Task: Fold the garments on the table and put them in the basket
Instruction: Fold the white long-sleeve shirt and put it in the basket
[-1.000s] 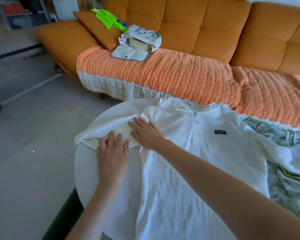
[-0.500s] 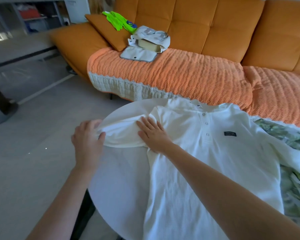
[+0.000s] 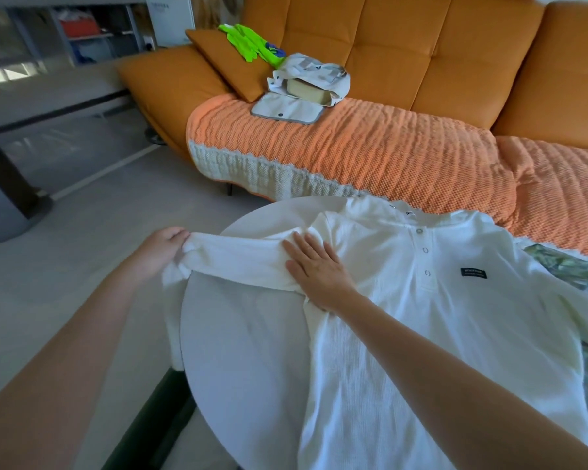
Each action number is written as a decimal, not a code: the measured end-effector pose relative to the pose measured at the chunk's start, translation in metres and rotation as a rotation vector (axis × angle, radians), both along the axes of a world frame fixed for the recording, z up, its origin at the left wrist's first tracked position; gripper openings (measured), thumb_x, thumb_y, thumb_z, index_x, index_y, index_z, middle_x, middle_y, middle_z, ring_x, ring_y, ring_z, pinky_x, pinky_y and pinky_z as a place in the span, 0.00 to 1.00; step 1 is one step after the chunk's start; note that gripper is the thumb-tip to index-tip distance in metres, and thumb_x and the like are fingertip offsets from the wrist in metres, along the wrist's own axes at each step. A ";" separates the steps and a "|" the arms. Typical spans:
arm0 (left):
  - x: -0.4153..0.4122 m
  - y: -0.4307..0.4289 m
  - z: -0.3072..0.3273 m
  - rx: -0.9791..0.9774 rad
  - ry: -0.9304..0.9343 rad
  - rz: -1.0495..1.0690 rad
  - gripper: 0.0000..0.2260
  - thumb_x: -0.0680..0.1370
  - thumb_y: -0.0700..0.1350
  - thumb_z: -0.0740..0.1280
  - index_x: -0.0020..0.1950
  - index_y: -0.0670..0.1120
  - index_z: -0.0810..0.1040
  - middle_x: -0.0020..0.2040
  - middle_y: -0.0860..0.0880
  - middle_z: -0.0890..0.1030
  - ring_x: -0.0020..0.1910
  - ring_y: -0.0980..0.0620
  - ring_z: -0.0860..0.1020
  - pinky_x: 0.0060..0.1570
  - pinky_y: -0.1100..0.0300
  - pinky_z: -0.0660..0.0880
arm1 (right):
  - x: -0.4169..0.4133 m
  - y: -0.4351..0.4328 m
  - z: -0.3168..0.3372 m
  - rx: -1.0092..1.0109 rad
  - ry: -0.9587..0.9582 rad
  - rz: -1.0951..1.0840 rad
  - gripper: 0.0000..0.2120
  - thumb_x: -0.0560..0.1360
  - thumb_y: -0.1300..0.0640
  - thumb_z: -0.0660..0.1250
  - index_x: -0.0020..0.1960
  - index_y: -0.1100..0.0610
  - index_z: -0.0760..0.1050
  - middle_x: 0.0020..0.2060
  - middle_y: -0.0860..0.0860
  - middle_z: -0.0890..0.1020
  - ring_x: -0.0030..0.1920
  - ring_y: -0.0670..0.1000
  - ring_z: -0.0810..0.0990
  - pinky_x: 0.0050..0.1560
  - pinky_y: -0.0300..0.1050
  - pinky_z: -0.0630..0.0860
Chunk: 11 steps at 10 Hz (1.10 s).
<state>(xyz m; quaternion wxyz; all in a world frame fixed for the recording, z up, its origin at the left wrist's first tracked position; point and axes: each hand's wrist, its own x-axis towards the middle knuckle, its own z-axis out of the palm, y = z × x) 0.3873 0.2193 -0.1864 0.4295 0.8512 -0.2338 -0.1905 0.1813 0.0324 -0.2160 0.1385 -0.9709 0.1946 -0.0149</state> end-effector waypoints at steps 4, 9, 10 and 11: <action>0.011 -0.018 -0.032 -0.036 -0.111 -0.031 0.08 0.75 0.45 0.69 0.53 0.48 0.79 0.55 0.45 0.80 0.57 0.44 0.76 0.62 0.50 0.70 | 0.000 0.001 0.001 0.003 -0.013 -0.010 0.24 0.82 0.47 0.44 0.77 0.46 0.46 0.76 0.45 0.45 0.75 0.45 0.40 0.74 0.45 0.37; 0.012 -0.018 -0.030 0.167 -0.091 0.177 0.14 0.70 0.41 0.71 0.51 0.45 0.70 0.50 0.45 0.76 0.58 0.40 0.73 0.53 0.55 0.68 | -0.005 0.001 0.000 0.067 -0.157 -0.029 0.24 0.82 0.46 0.44 0.77 0.47 0.47 0.76 0.44 0.44 0.75 0.43 0.38 0.74 0.42 0.36; 0.000 -0.024 -0.020 0.367 -0.341 0.163 0.16 0.73 0.40 0.68 0.60 0.44 0.72 0.62 0.39 0.72 0.64 0.39 0.67 0.62 0.54 0.64 | 0.002 -0.004 0.009 0.031 -0.092 -0.030 0.23 0.82 0.47 0.45 0.76 0.50 0.54 0.77 0.47 0.46 0.76 0.47 0.40 0.74 0.46 0.37; -0.029 -0.033 -0.005 0.175 -0.568 0.120 0.15 0.75 0.38 0.64 0.61 0.42 0.74 0.61 0.38 0.73 0.62 0.39 0.68 0.61 0.51 0.63 | 0.013 -0.008 0.023 -0.021 -0.110 0.006 0.23 0.83 0.48 0.46 0.76 0.52 0.55 0.77 0.49 0.49 0.76 0.50 0.42 0.74 0.47 0.38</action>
